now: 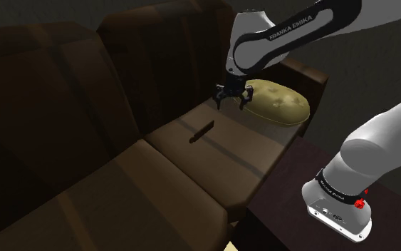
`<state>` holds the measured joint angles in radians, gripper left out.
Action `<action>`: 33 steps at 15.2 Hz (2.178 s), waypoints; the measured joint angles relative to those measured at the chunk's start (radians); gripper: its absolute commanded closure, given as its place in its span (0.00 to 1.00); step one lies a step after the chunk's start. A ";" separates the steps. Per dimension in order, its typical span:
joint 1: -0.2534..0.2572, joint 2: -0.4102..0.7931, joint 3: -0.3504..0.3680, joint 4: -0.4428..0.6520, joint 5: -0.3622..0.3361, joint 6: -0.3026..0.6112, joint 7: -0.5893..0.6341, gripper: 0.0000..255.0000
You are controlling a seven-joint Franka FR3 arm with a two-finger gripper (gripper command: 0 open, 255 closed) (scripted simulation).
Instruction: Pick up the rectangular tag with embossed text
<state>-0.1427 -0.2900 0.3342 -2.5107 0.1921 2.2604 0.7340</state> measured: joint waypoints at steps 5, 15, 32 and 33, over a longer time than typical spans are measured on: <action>-0.057 0.220 0.047 0.073 -0.093 0.156 0.263 0.00; -0.041 0.564 -0.031 0.222 -0.320 0.346 0.719 0.00; -0.021 0.646 -0.063 0.228 -0.367 0.420 0.757 1.00; -0.023 0.642 -0.061 0.229 -0.364 0.415 0.755 1.00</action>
<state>-0.1653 0.3518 0.2733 -2.2821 -0.1720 2.6755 1.4885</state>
